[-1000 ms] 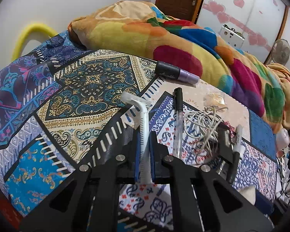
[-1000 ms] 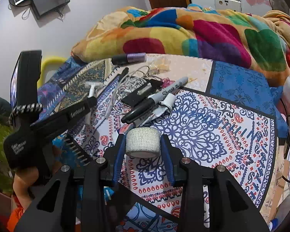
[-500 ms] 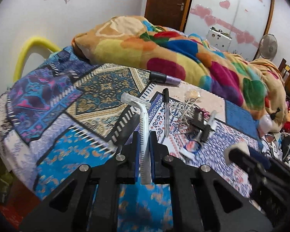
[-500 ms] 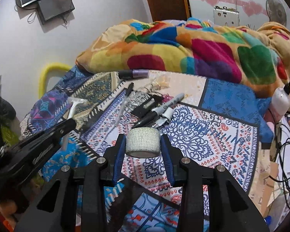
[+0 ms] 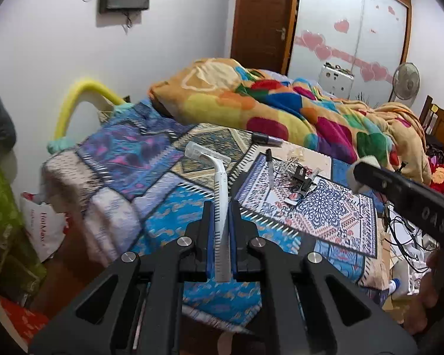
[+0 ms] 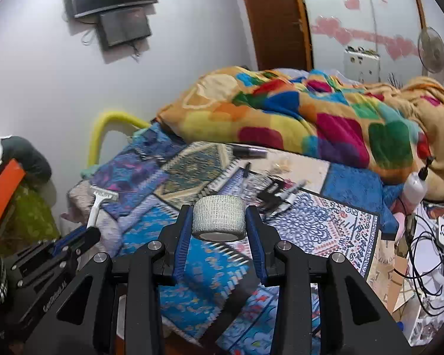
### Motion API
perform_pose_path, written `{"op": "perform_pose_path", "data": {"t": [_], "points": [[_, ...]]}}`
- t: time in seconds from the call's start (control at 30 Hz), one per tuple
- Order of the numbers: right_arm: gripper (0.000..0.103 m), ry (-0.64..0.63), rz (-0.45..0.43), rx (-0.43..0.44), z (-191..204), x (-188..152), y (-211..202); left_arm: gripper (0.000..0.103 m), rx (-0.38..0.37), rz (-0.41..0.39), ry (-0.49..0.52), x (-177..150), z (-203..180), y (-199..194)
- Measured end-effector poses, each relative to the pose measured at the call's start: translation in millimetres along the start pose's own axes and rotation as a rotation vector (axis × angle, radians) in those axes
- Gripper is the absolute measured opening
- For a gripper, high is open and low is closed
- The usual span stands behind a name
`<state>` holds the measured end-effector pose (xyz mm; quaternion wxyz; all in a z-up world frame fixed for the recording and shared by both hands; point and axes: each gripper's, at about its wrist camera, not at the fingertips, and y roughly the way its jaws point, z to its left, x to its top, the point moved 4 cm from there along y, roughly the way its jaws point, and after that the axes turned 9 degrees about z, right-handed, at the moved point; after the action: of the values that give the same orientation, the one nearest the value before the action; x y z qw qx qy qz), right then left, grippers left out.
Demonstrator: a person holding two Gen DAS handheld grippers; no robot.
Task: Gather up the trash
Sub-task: 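Carry the tape roll and razor in both grippers down to the white bin, then open the left gripper over the bin while the right opens to drop the tape roll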
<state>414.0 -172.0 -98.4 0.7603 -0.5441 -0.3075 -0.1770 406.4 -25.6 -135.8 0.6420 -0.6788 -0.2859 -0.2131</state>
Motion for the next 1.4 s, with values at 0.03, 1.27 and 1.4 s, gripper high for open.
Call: {"op": "perform_pose_path", "data": {"t": [0.03,1.27,1.4], "points": [[0.034,-0.011,-0.007,0.005,7,-1,-6,0.008,0.002,-0.007,-0.007,-4,5,-9],[0.034,-0.396,0.372,0.229,249,-144,89,0.008,0.083,0.317,-0.335,-197,254,7],[0.034,-0.422,0.454,0.232,263,-161,120,0.008,0.061,0.39,-0.368,-213,267,39]]}}
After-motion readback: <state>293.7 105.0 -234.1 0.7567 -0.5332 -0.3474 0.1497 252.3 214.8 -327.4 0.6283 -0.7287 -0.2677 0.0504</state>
